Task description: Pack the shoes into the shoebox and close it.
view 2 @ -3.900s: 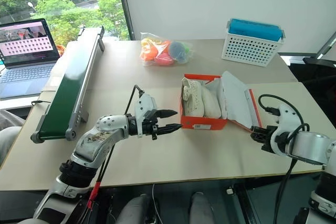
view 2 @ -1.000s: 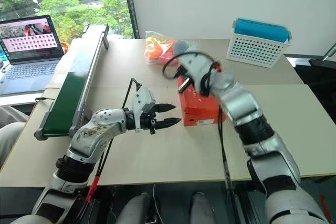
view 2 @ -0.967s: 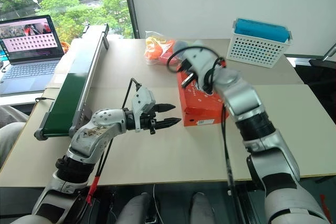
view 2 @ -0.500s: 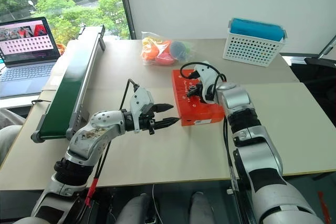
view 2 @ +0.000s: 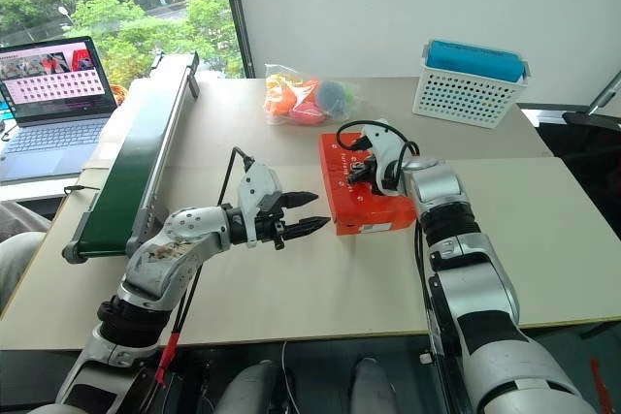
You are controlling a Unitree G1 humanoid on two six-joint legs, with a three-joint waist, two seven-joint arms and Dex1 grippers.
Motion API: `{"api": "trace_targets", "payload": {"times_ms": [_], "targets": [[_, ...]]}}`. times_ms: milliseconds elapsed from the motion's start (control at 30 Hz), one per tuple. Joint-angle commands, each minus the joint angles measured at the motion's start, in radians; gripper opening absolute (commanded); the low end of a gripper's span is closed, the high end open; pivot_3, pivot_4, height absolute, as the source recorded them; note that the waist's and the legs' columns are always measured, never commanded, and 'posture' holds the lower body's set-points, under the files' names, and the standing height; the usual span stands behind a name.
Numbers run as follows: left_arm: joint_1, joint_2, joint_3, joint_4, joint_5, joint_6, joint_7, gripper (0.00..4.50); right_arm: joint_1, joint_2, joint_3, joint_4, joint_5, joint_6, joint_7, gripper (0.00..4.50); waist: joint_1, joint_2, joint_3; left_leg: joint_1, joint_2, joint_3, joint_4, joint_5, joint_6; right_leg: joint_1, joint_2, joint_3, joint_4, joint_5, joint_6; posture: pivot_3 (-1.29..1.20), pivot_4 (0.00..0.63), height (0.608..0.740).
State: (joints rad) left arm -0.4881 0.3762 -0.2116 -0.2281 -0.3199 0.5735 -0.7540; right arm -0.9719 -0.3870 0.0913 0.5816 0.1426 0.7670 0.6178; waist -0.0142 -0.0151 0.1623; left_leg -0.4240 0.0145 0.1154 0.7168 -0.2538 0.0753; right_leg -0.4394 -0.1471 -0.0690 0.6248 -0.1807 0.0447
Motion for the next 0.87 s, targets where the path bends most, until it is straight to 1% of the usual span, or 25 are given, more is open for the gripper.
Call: {"api": "trace_targets", "payload": {"times_ms": [33,67,133,200,267,333,367,433,533,600,667,733,867], "targets": [[0.016,0.001,0.025,-0.038,0.012,-0.015,0.038,2.64,0.069,-0.052,-0.141,-0.261,0.067,0.224,-0.070,0.02,0.004,0.000,0.000,-0.001,0.000,0.000,0.000,0.000,0.000,0.000,0.000,0.000,0.000,0.000,0.000,0.00,0.150,0.705],[0.023,0.002,0.024,-0.041,0.018,-0.018,0.047,2.64,0.086,-0.057,-0.181,-0.328,0.090,0.275,-0.086,0.02,0.005,0.000,0.000,-0.001,0.000,0.000,0.000,0.000,0.000,-0.001,0.000,0.000,0.000,0.000,0.000,0.00,0.150,0.705],[0.045,-0.009,0.051,-0.045,0.020,-0.009,0.097,2.64,0.133,-0.087,-0.302,-0.495,0.128,0.393,-0.129,0.02,0.008,0.000,0.000,-0.003,0.000,0.000,0.000,0.000,0.000,-0.003,-0.001,0.000,0.000,0.000,0.000,0.00,0.150,0.705],[0.061,-0.027,0.086,-0.035,0.025,-0.004,0.157,2.64,0.177,-0.126,-0.399,-0.590,0.119,0.437,-0.187,0.02,0.011,0.000,0.000,-0.006,0.000,0.000,0.000,0.000,0.000,-0.006,-0.001,0.000,0.000,0.000,0.000,0.00,0.150,0.705],[0.067,-0.066,0.129,0.011,0.048,-0.027,0.247,2.64,0.233,-0.176,-0.449,-0.637,0.079,0.414,-0.242,0.02,0.018,0.000,0.001,-0.007,-0.001,0.000,0.000,0.000,0.000,-0.007,-0.001,0.000,0.000,0.000,0.000,0.00,0.150,0.705],[0.063,-0.103,0.167,0.057,0.063,-0.050,0.317,2.64,0.254,-0.182,-0.505,-0.644,0.067,0.379,-0.301,0.02,0.022,0.000,0.000,-0.006,-0.001,0.000,0.000,0.000,0.001,-0.006,-0.001,0.000,-0.001,0.000,0.000,0.00,0.150,0.705],[0.055,-0.118,0.187,0.090,0.076,-0.070,0.353,2.64,0.284,-0.200,-0.486,-0.634,0.027,0.325,-0.332,0.02,0.020,0.000,0.000,-0.005,-0.001,0.000,0.000,-0.004,0.006,-0.005,-0.001,0.000,-0.001,0.000,0.000,0.00,0.150,0.705],[0.043,-0.137,0.211,0.133,0.096,-0.099,0.399,2.64,0.325,-0.219,-0.455,-0.619,-0.023,0.245,-0.373,0.02,0.016,0.000,0.000,-0.004,-0.001,0.000,0.000,-0.004,0.007,-0.004,-0.001,0.000,-0.001,0.000,0.000,0.00,0.150,0.705],[0.020,-0.157,0.251,0.242,0.158,-0.159,0.513,2.64,0.431,-0.199,-0.431,-0.589,-0.073,0.040,-0.408,0.02,0.010,0.000,0.001,-0.004,-0.001,0.001,-0.001,-0.003,0.006,-0.005,0.000,0.000,-0.001,0.000,0.000,0.00,0.150,0.705],[0.012,-0.166,0.271,0.281,0.183,-0.167,0.573,2.64,0.458,-0.161,-0.466,-0.585,-0.045,-0.011,-0.418,0.02,0.006,-0.001,0.001,-0.004,-0.001,0.001,-0.002,-0.002,0.003,-0.005,0.000,0.001,-0.001,0.000,0.000,0.00,0.150,0.705],[0.010,-0.185,0.303,0.310,0.179,-0.167,0.617,2.64,0.496,-0.157,-0.465,-0.598,-0.043,-0.071,-0.408,0.02,0.003,-0.001,0.001,-0.005,-0.001,0.001,-0.002,0.000,0.000,-0.005,0.000,0.001,-0.001,0.000,0.000,0.00,0.150,0.705],[0.015,-0.204,0.332,0.332,0.166,-0.180,0.644,2.64,0.527,-0.142,-0.478,-0.604,-0.029,-0.134,-0.403,0.02,0.003,-0.001,0.001,-0.005,-0.001,0.001,-0.001,0.000,0.001,-0.004,0.000,0.000,-0.001,0.000,0.000,0.00,0.150,0.705],[0.037,-0.217,0.335,0.333,0.172,-0.196,0.657,2.64,0.581,-0.132,-0.484,-0.578,-0.033,-0.226,-0.416,0.02,0.006,-0.002,0.001,-0.005,-0.001,0.000,-0.001,-0.003,0.006,-0.004,0.000,0.000,-0.001,0.000,0.000,0.00,0.150,0.705]]}}
